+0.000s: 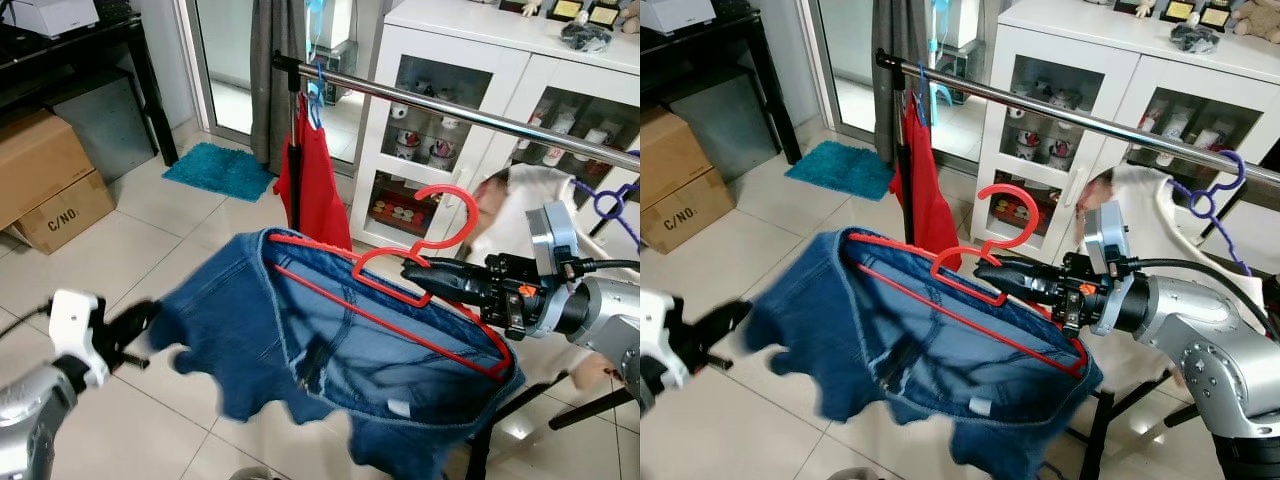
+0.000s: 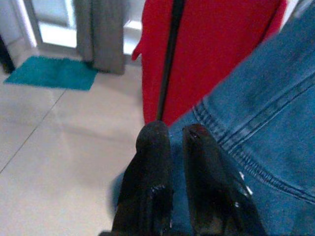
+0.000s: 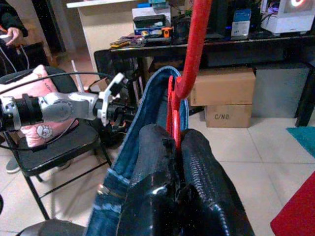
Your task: Hang hanger
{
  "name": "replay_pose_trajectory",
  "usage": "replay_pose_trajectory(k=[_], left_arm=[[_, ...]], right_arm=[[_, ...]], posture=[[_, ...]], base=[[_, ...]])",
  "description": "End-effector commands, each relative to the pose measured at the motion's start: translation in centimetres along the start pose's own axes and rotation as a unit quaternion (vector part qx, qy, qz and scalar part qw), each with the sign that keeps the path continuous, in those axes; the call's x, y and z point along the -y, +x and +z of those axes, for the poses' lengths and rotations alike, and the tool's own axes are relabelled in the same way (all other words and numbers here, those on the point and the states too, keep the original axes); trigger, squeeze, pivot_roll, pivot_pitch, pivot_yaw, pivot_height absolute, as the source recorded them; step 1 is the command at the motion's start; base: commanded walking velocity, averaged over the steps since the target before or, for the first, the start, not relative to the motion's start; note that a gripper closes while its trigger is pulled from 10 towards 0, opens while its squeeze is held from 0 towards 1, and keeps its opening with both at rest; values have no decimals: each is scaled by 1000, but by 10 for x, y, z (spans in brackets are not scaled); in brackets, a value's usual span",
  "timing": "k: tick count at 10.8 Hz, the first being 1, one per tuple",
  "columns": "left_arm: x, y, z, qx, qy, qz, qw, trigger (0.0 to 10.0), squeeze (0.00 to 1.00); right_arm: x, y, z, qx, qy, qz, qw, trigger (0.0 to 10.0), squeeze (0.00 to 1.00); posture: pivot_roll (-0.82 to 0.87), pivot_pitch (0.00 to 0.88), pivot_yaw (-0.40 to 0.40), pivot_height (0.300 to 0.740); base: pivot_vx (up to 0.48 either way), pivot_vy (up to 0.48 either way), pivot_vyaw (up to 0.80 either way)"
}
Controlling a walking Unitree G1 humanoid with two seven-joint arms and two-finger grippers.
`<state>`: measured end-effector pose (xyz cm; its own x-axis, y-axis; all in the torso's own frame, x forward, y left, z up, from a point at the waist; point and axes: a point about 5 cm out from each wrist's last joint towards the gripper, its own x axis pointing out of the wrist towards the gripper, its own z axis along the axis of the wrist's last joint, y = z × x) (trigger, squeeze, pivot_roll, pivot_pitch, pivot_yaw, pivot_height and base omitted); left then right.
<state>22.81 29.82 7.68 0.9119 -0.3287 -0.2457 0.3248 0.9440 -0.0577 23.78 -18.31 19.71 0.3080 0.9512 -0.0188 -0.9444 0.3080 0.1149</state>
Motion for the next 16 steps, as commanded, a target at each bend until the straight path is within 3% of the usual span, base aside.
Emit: replay_pose_trajectory(k=[1,3,5,6,7,8,9,10,11,12,13,14,15,16], left_arm=[[-3,-1,9,15,10,0,1000,10000,1000],[-10,-13,3,0,8,14,1000,10000,1000],[4,-11,12,2,34,14,999,10000,1000],[26,0,28,36,55,0,998,10000,0],[44,10,35,36,82,-5,996,10000,0],[52,18,37,31,102,6,994,10000,0],[60,25,41,44,81,7,996,10000,0],[69,32,46,51,78,9,996,10000,0],[75,37,49,57,72,15,996,10000,0],[76,39,50,62,69,18,996,10000,0],[77,40,47,57,67,24,996,10000,0],[77,43,46,49,75,33,995,10000,0],[79,46,49,45,89,32,994,10000,0],[82,50,52,49,94,30,994,10000,0]], right_arm=[[1,-4,2,0,-14,-11,1000,10000,0],[1,-7,-11,-45,-10,-22,999,10000,0],[5,-5,-31,-79,27,-78,994,10000,0],[7,-1,-47,-93,37,-127,987,10000,0],[9,2,-63,-114,47,-187,975,10000,0],[14,3,-72,-125,54,-248,959,10000,0],[19,5,-78,-119,65,-299,945,10000,0],[22,8,-85,-114,83,-364,921,10000,0],[23,7,-97,-143,97,-410,896,10000,0],[23,6,-102,-147,105,-430,884,10000,0],[27,9,-102,-124,108,-461,872,10000,0],[33,19,-93,-70,94,-489,864,10000,0],[41,27,-86,-13,107,-521,847,10000,0],[47,36,-81,21,121,-531,839,10000,0]], posture=[[13,0,-17,740],[11,0,-13,740],[17,0,-21,740],[21,0,-21,740],[20,0,-19,740],[18,2,-17,740],[16,3,-15,740],[10,4,-8,740],[10,4,-8,740],[10,4,-8,740],[10,4,-8,740],[8,2,4,740],[11,0,5,740],[17,0,8,740]], base=[[0,0,0],[0,0,0],[0,0,0],[0,0,0],[0,0,0],[0,0,0],[0,0,0],[0,0,0],[0,0,0],[0,0,0],[0,0,0],[0,0,0],[266,0,0],[285,0,0]])
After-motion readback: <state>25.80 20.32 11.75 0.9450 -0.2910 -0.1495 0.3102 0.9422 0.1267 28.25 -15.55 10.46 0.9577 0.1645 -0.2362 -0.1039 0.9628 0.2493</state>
